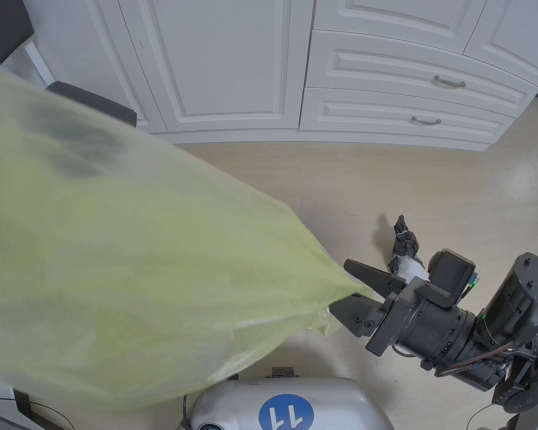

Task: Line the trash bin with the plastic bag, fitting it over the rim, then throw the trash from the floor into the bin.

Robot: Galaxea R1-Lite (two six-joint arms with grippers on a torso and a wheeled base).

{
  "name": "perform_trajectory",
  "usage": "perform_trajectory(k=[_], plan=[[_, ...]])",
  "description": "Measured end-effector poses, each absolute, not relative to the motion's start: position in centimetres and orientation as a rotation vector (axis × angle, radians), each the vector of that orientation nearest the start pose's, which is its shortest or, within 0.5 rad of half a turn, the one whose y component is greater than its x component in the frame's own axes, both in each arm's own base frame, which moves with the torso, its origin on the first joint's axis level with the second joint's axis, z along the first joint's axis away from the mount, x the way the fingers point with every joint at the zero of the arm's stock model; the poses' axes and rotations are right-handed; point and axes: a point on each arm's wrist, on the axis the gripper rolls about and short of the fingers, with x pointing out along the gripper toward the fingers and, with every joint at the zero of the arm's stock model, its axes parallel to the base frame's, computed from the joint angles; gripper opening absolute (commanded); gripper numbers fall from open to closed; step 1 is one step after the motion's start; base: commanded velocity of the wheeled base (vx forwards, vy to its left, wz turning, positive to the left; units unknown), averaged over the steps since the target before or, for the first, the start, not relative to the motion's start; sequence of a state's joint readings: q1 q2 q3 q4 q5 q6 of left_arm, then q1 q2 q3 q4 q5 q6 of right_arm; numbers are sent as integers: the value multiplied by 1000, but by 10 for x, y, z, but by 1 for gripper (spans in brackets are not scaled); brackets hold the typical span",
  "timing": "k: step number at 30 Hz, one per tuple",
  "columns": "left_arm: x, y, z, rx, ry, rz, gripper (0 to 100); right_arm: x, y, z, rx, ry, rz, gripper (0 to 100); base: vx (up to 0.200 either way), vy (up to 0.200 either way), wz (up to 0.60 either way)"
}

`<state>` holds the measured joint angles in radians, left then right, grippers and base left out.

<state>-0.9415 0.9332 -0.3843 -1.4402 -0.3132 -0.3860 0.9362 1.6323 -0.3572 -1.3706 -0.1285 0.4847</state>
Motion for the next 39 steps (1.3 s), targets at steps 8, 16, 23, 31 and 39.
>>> perform_trajectory(k=[8,16,23,31,39], plan=[[39,-65,289,-616,-643,-1351,0,139,193,169,572,24,882,100,0,0,0],[39,-65,289,-623,-645,-1354,0,139,197,155,523,70,885,100,0,0,0],[39,-66,289,-622,-645,-1355,0,139,198,150,494,77,877,100,0,0,0],[39,-66,288,-620,-641,-1355,0,143,200,139,402,87,855,100,0,0,0],[40,-67,286,-615,-632,-1354,0,141,201,134,385,107,856,100,0,0,0]])
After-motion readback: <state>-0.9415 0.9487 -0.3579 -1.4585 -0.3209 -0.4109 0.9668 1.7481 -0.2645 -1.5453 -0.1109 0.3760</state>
